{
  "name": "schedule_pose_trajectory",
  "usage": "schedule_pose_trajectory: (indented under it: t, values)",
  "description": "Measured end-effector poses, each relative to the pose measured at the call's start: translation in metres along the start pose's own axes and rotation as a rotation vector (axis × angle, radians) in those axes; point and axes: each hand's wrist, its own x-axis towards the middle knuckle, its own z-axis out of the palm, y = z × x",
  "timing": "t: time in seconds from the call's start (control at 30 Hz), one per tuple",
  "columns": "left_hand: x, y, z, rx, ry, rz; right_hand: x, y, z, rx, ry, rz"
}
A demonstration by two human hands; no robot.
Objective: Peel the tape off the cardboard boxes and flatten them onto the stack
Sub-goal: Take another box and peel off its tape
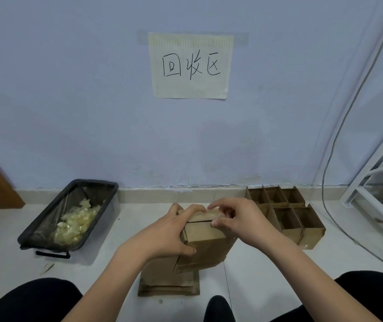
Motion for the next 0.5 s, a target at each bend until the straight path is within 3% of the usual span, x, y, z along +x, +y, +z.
schedule_pose_trajectory:
  t: [0.3, 0.5]
  values:
    - [0.007, -0.011, 0.005, 0.098, -0.020, -0.034, 0.000, 0.004, 0.007, -0.052, -0.126, 0.038]
    - [0.007, -0.009, 0.009, 0.116, -0.051, -0.041, 0.000, 0.001, 0.010, -0.272, -0.097, 0.017]
